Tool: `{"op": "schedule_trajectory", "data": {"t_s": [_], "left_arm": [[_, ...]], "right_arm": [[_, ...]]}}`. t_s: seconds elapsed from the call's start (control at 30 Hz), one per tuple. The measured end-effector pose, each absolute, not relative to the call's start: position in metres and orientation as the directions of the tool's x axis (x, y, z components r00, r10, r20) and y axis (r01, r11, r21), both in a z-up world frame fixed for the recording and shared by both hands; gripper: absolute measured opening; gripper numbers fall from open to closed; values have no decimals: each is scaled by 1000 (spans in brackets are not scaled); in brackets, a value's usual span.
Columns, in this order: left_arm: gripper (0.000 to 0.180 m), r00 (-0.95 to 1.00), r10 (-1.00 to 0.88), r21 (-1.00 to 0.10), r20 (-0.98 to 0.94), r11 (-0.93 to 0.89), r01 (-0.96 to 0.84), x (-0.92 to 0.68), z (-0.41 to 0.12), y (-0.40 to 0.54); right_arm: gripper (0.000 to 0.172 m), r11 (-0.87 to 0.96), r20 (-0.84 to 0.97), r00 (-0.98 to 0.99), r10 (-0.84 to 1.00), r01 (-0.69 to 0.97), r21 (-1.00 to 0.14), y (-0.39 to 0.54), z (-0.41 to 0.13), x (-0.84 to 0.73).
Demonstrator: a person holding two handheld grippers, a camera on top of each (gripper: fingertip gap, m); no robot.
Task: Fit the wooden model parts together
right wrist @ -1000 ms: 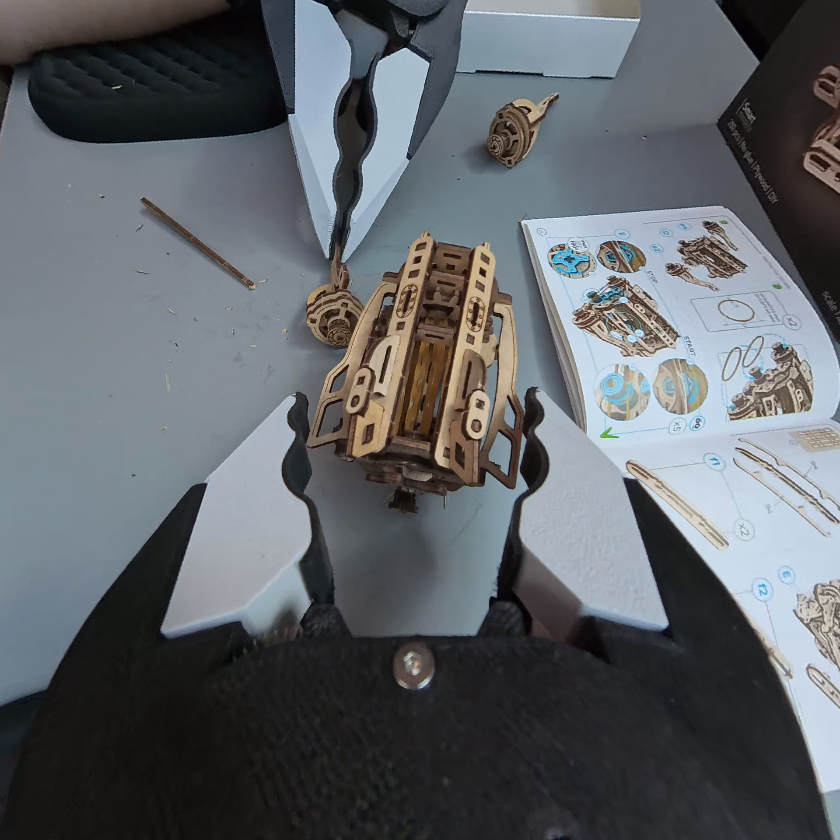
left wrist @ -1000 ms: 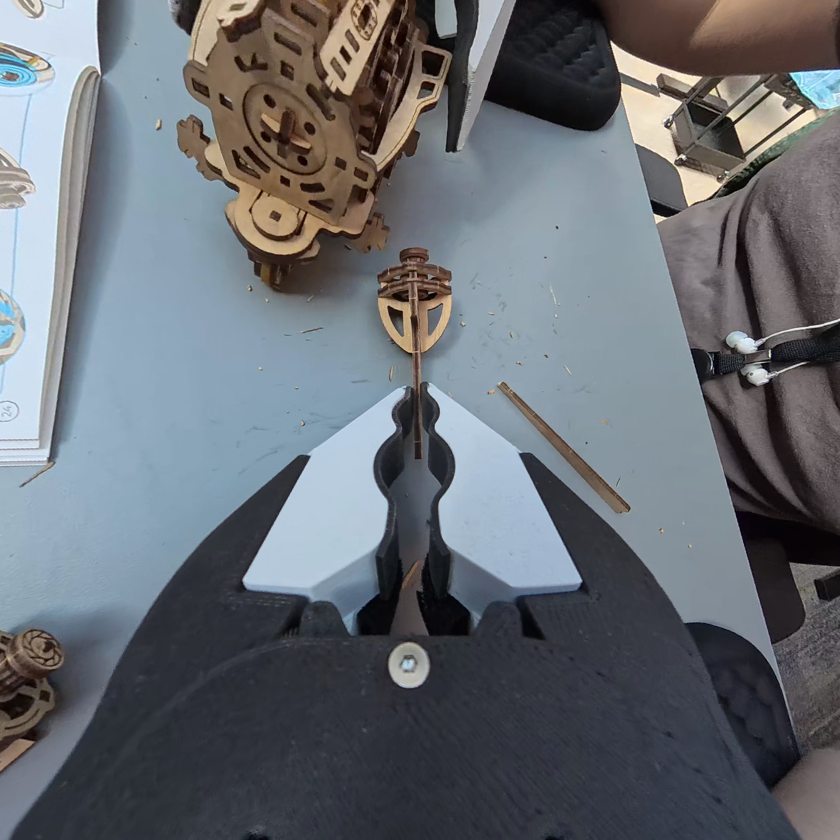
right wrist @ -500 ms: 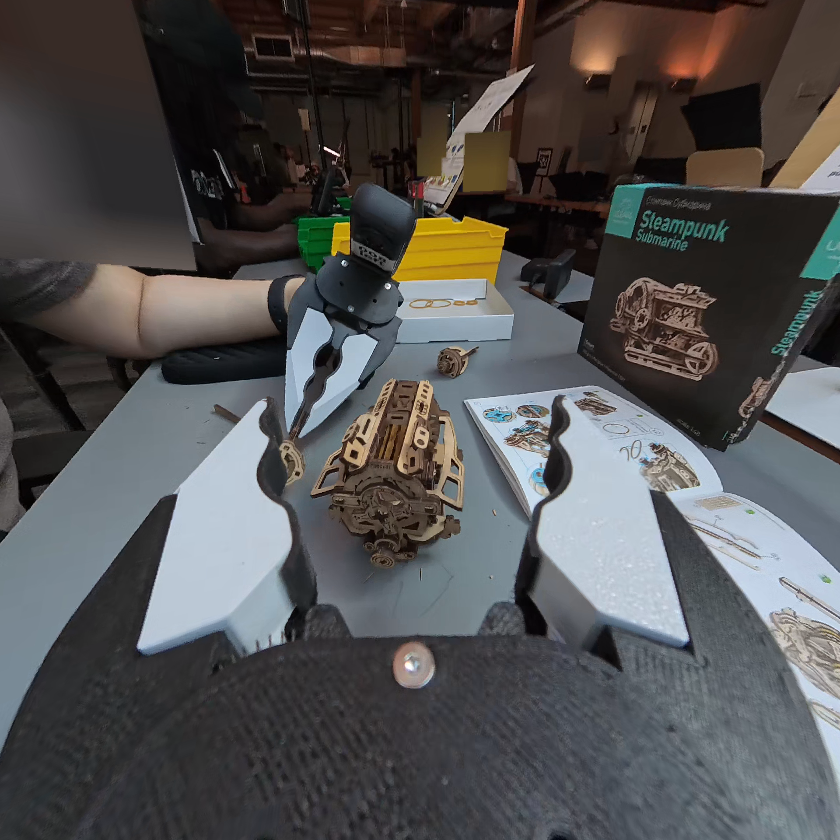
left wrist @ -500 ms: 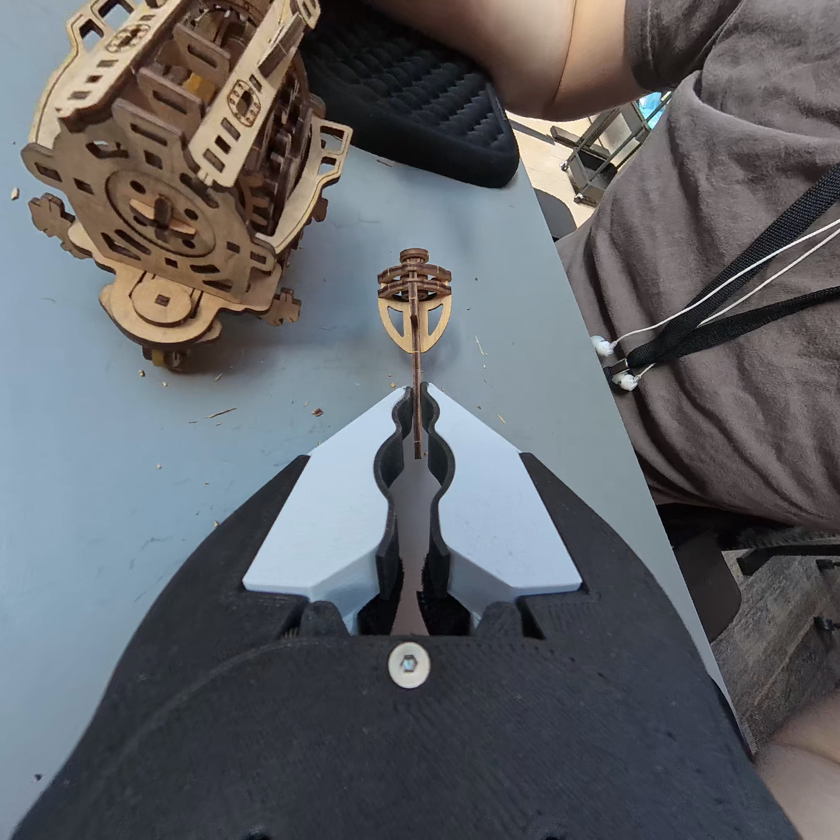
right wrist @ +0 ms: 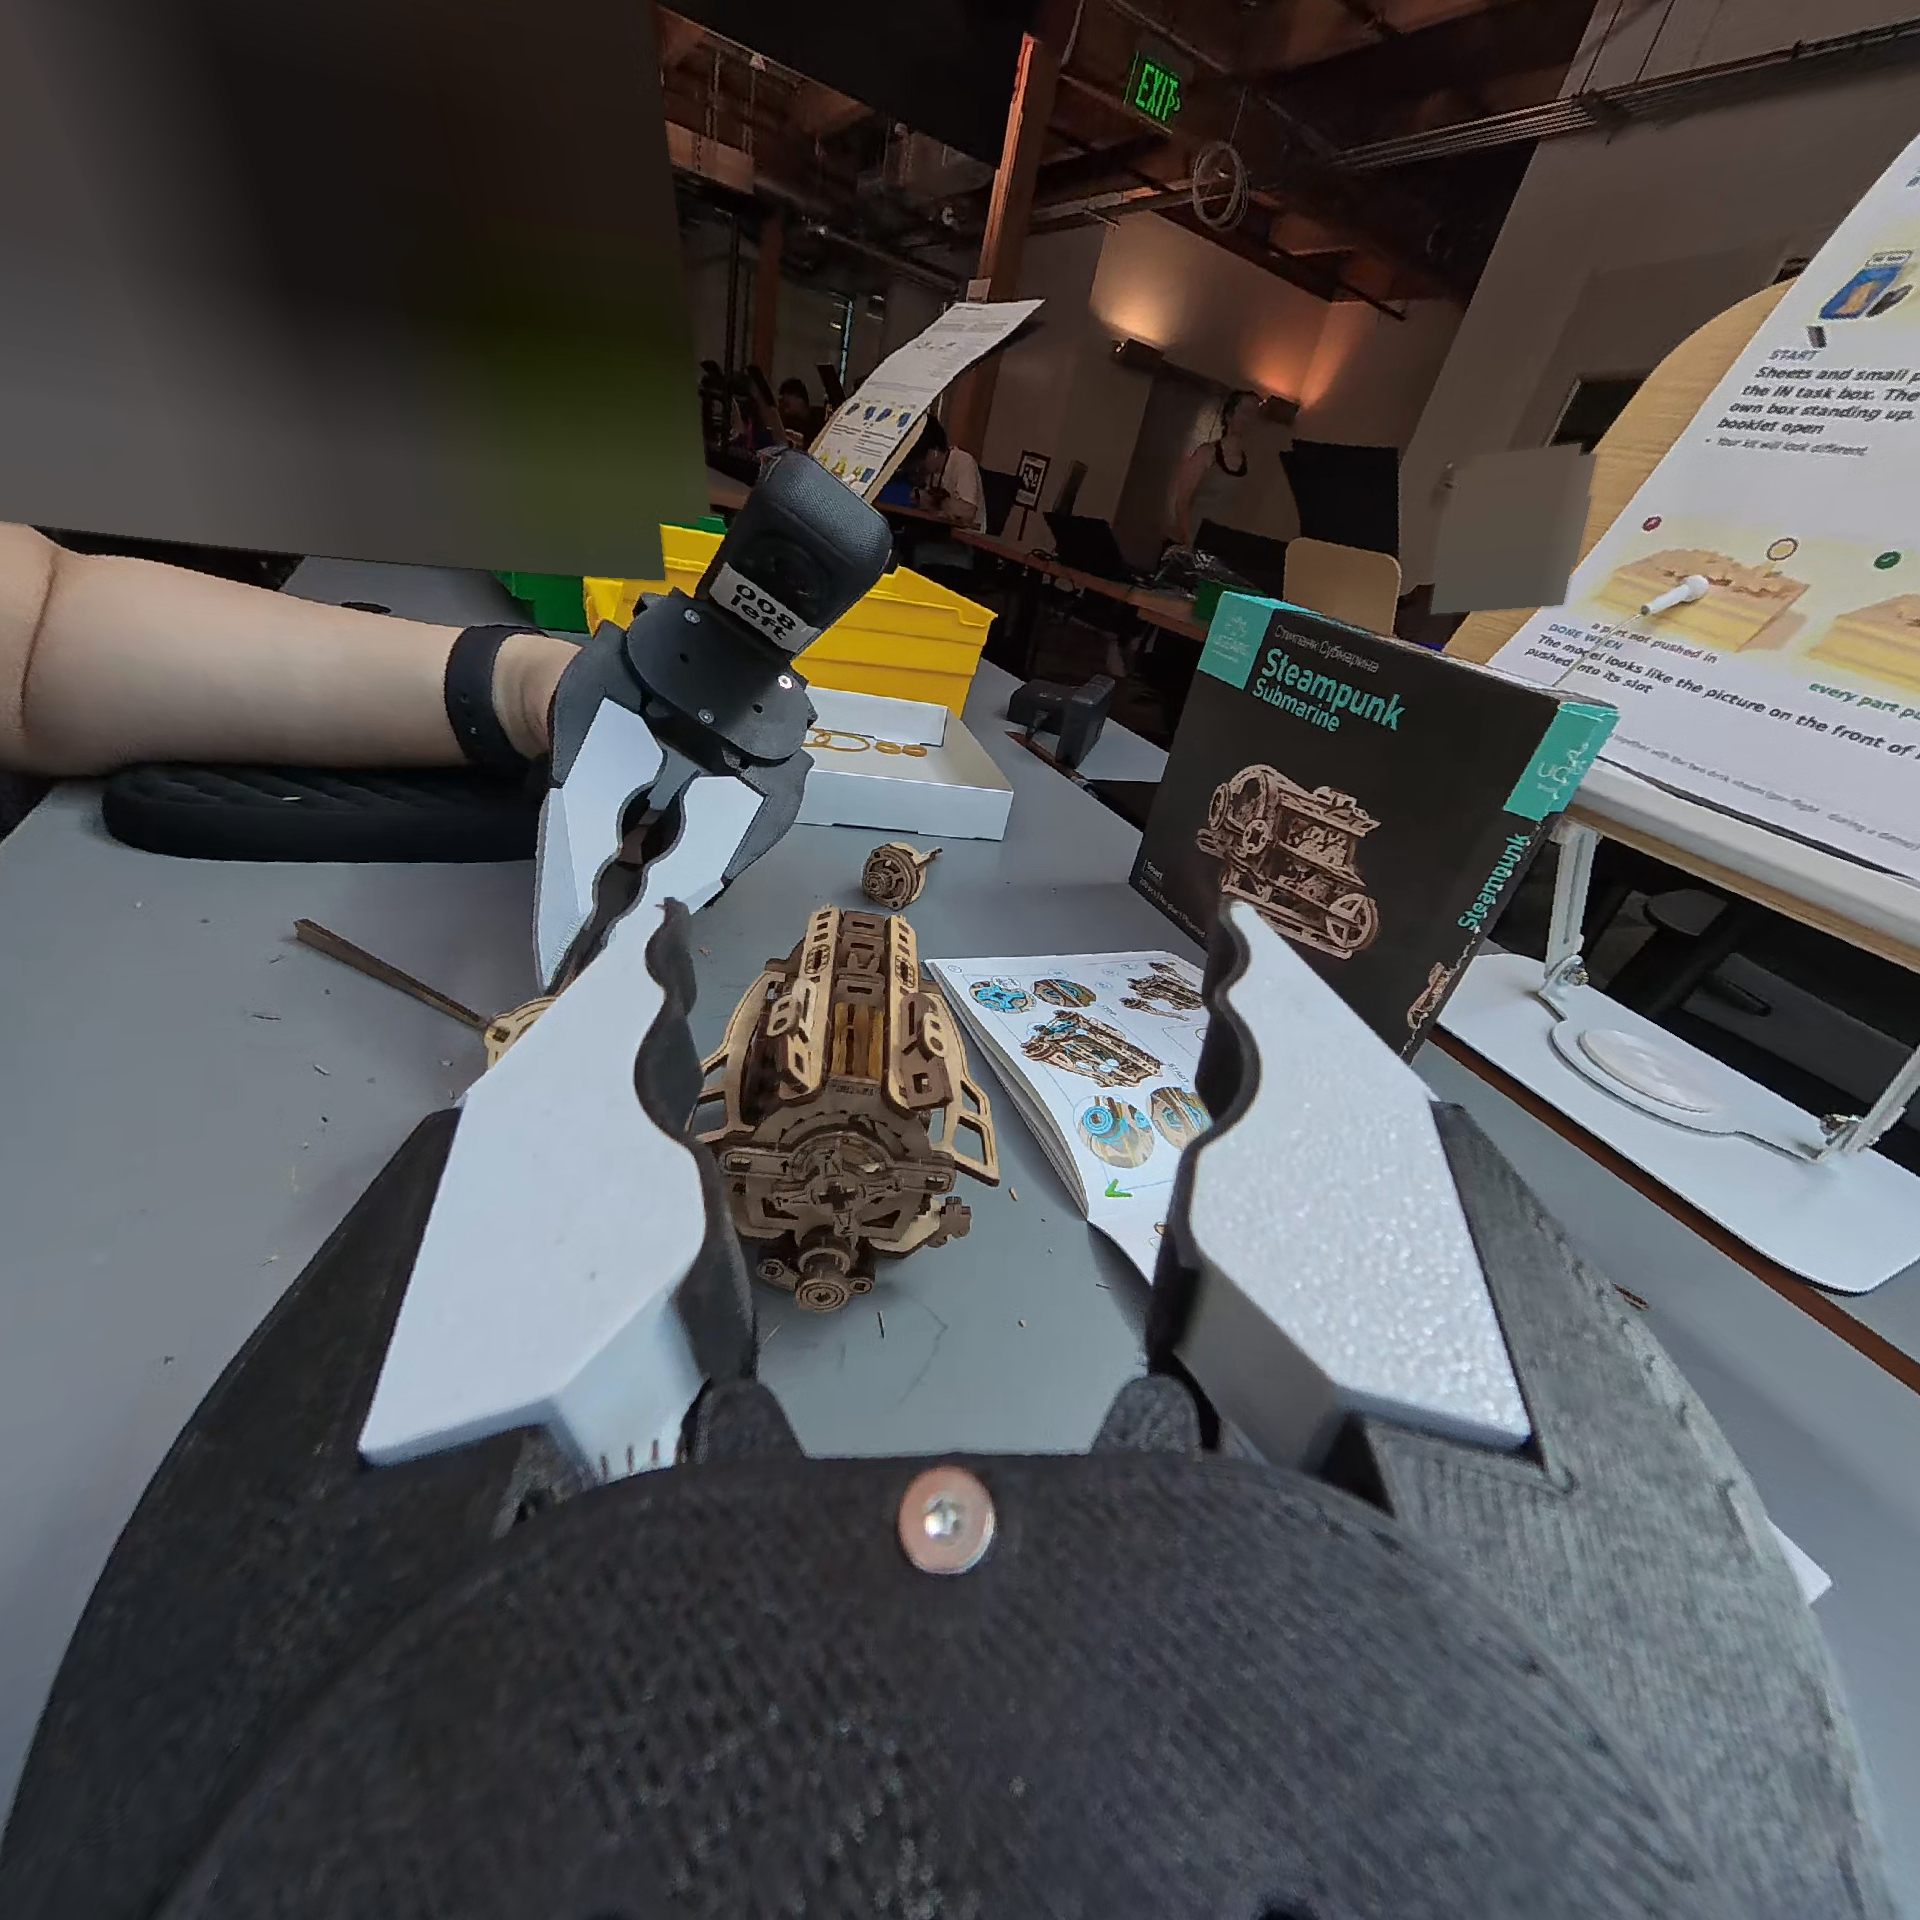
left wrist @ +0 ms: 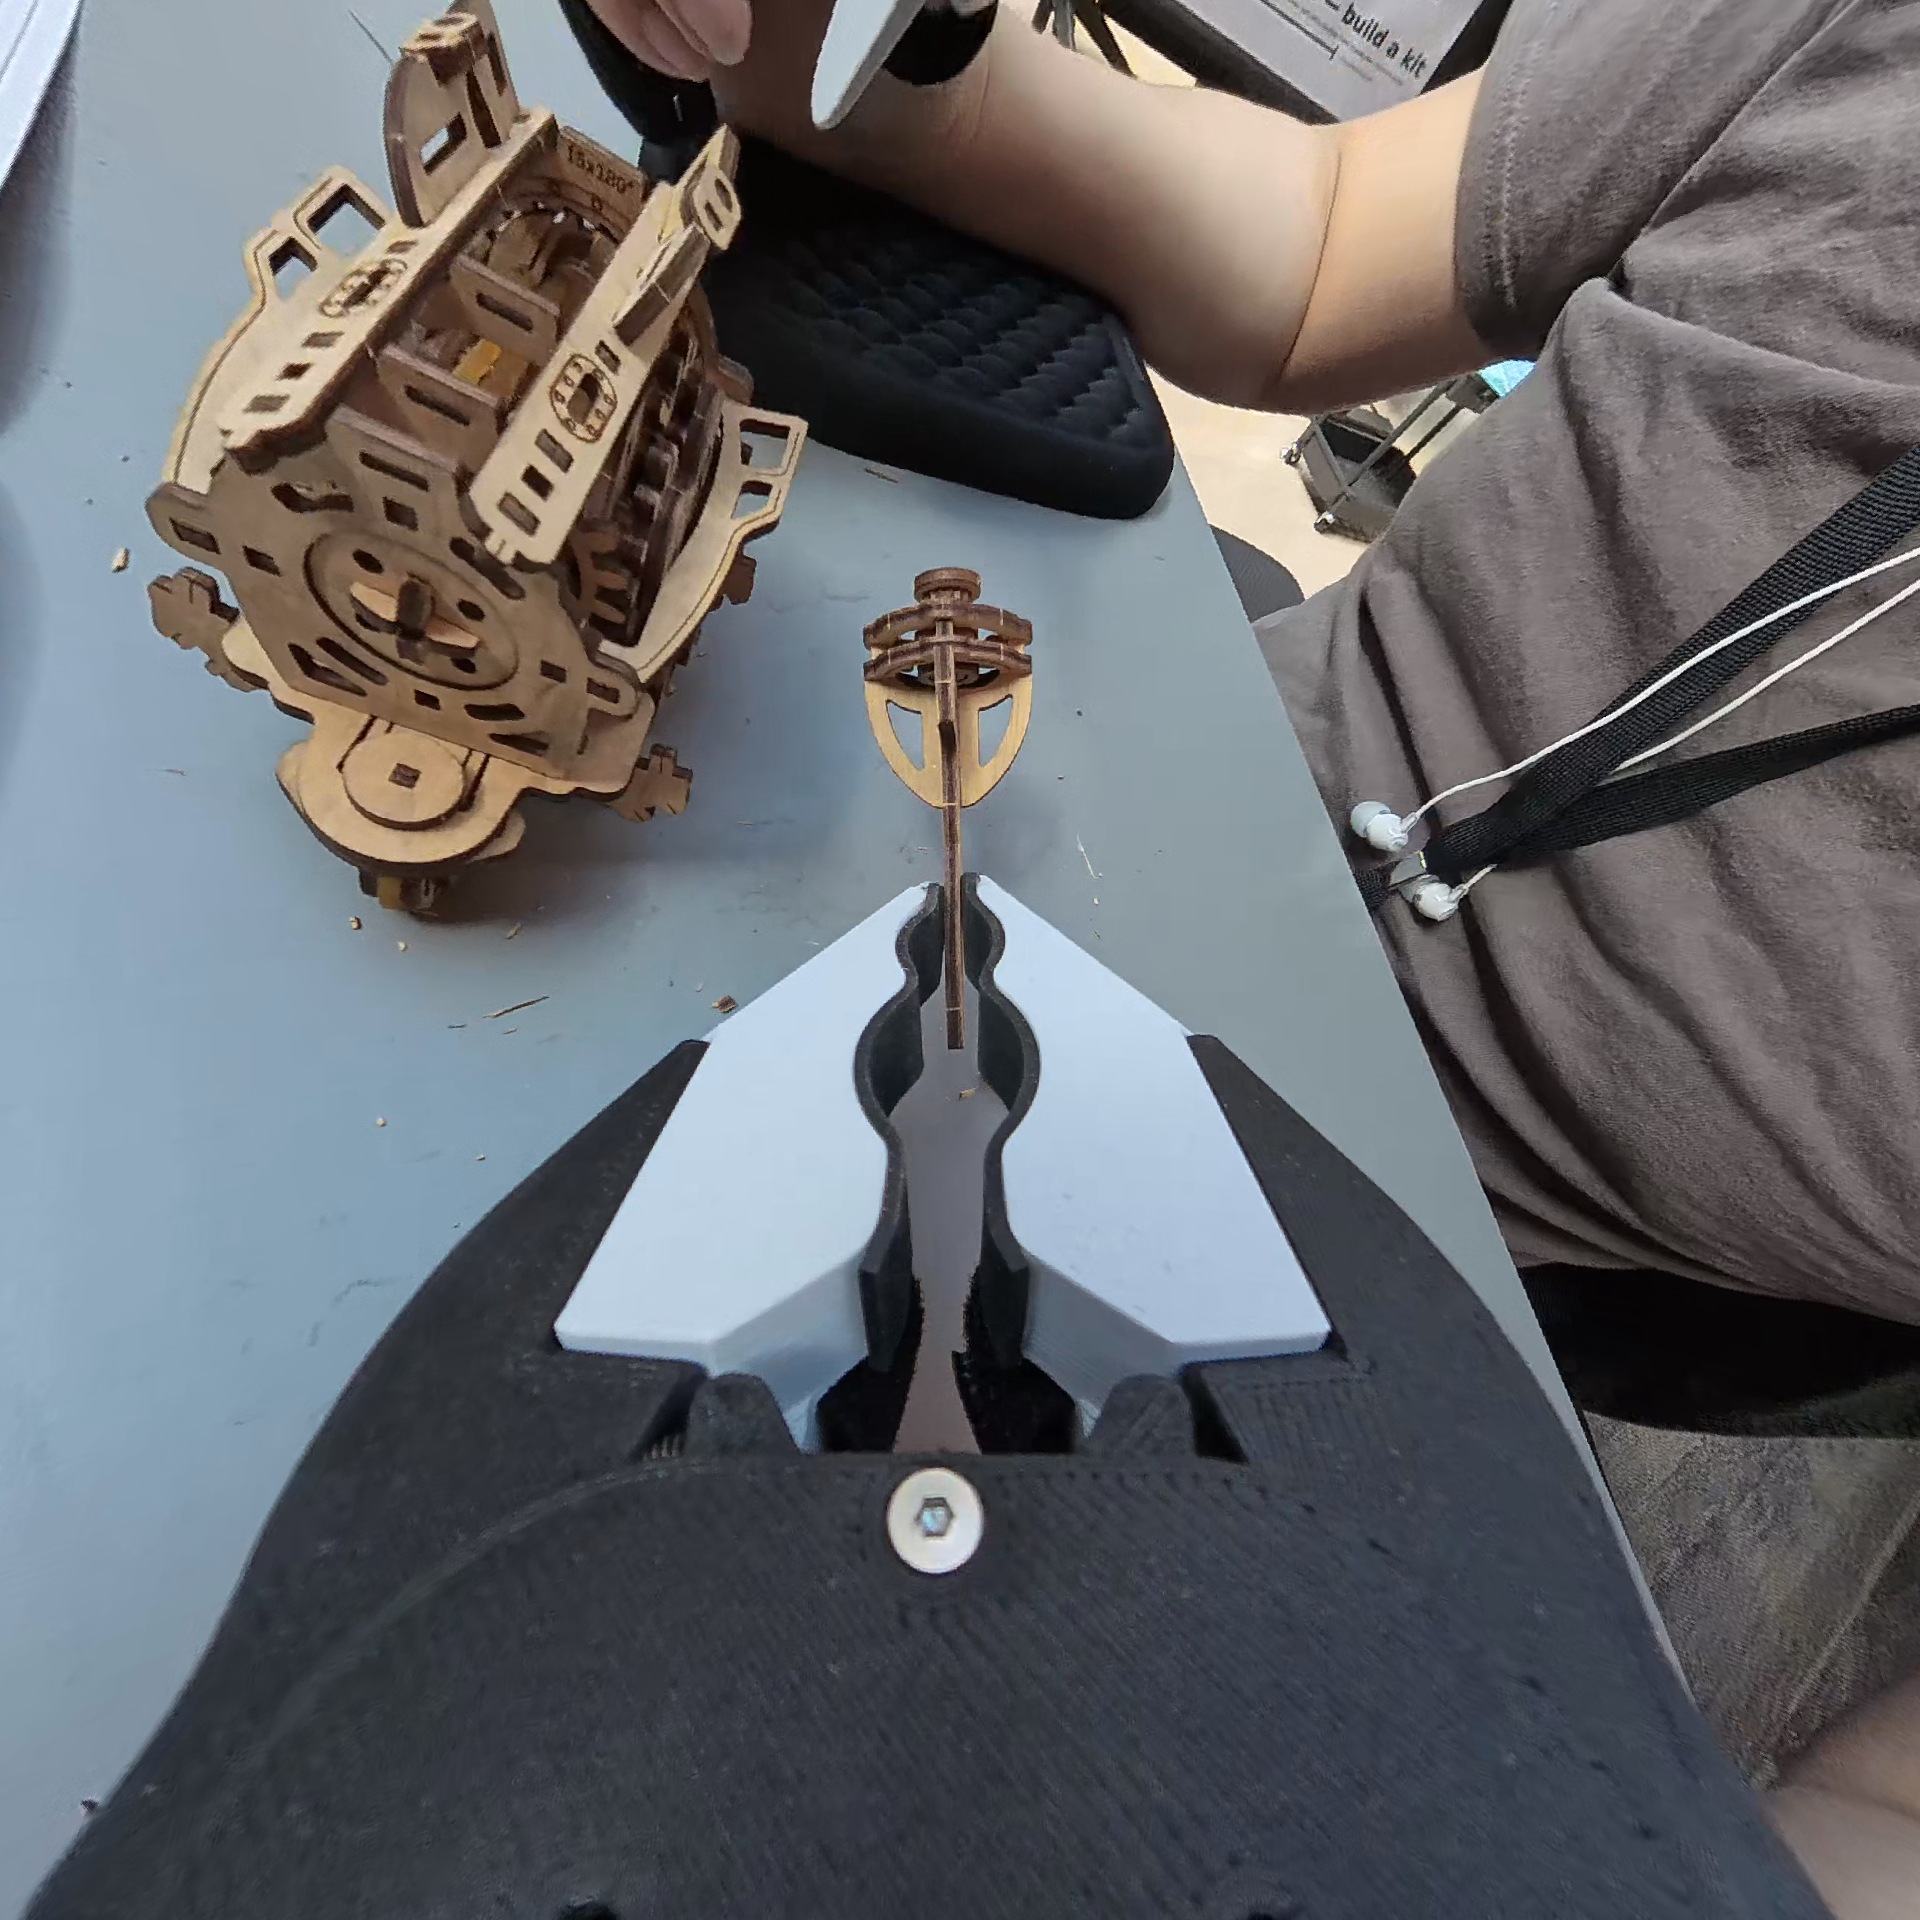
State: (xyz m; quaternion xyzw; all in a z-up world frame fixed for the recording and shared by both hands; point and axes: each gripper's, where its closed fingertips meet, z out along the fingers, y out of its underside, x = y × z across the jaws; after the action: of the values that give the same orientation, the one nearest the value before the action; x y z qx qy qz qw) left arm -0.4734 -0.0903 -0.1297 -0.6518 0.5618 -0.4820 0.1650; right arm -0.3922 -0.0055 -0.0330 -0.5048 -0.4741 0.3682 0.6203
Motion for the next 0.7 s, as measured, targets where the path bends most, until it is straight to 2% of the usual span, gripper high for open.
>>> {"op": "schedule_trajectory", "data": {"t_s": [0.1,0.13,0.17,0.2,0.27,0.33,0.4,0.47,0.5,0.6,0.7], "left_arm": [[0,-75,-901,-748,427,-306,-590,-473,-132,-88],[0,-70,-899,-743,433,-312,-592,-472,-131,-88],[0,-67,-894,-736,442,-319,-598,-472,-131,-89],[0,-61,-895,-729,442,-319,-605,-472,-131,-89],[0,-60,-906,-728,419,-296,-618,-470,-132,-91],[0,-79,-904,-725,420,-282,-629,-467,-129,-97],[0,-82,-897,-706,435,-284,-649,-465,-130,-102],[0,-60,-881,-665,469,-307,-681,-464,-136,-106],[1,-52,-864,-639,501,-329,-695,-464,-138,-109],[1,-57,-790,-584,611,-401,-706,-462,-139,-118],[1,-75,-741,-565,667,-438,-699,-459,-135,-122]], "right_arm": [[72,228,226,292,929,29,-973,-17,-26,-386],[55,200,198,311,930,26,-979,-21,-22,-383],[35,133,132,314,940,18,-991,-27,-20,-382],[25,33,32,317,948,2,-999,-36,-20,-381],[20,-170,-165,328,930,-13,-985,-59,-29,-385],[22,-268,-245,360,900,14,-963,-80,-45,-392],[31,-257,-184,389,903,145,-955,-96,-64,-402],[57,-87,41,408,912,291,-953,-101,-77,-410],[63,28,169,375,912,353,-935,-107,-82,-415],[63,323,454,192,870,474,-819,-126,-102,-430],[60,403,552,135,823,546,-735,-123,-115,-434]]}}
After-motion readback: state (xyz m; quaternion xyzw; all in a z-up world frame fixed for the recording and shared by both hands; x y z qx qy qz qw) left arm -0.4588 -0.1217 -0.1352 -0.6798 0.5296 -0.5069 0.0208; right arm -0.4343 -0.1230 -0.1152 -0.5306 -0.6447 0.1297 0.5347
